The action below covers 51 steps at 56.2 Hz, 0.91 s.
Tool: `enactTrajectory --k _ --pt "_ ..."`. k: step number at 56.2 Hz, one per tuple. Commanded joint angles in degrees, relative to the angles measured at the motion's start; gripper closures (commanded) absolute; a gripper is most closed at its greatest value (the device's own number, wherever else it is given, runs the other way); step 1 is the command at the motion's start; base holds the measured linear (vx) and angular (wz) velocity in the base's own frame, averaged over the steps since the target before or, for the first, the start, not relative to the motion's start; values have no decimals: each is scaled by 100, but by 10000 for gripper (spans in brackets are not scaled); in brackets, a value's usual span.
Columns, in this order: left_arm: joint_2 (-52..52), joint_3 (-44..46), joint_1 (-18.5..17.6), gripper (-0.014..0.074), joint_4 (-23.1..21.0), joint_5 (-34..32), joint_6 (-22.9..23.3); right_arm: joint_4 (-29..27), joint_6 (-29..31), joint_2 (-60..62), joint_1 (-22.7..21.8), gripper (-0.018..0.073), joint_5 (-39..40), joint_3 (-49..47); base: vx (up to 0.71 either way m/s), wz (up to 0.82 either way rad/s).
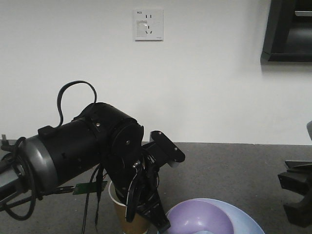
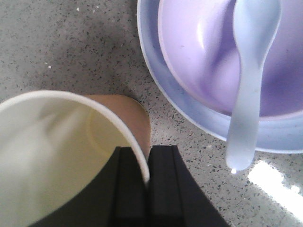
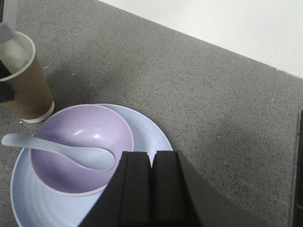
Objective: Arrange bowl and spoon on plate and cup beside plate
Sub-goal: 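Move the paper cup beside the plate and open the left gripper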
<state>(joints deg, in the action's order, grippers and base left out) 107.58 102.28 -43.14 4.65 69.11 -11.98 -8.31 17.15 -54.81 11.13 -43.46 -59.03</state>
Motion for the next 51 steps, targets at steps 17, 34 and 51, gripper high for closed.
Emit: enactTrajectory --k 17,34,51 --pt "-210 159 -17 233 39 -138 11 -109 12 84 -15 568 391 -164 0 0" --pt "-423 159 -17 79 361 -104 25 -216 12 84 -15 568 391 -164 0 0" --pt "-1080 159 -17 89 355 -178 25 -218 38 84 -15 568 373 -164 0 0"
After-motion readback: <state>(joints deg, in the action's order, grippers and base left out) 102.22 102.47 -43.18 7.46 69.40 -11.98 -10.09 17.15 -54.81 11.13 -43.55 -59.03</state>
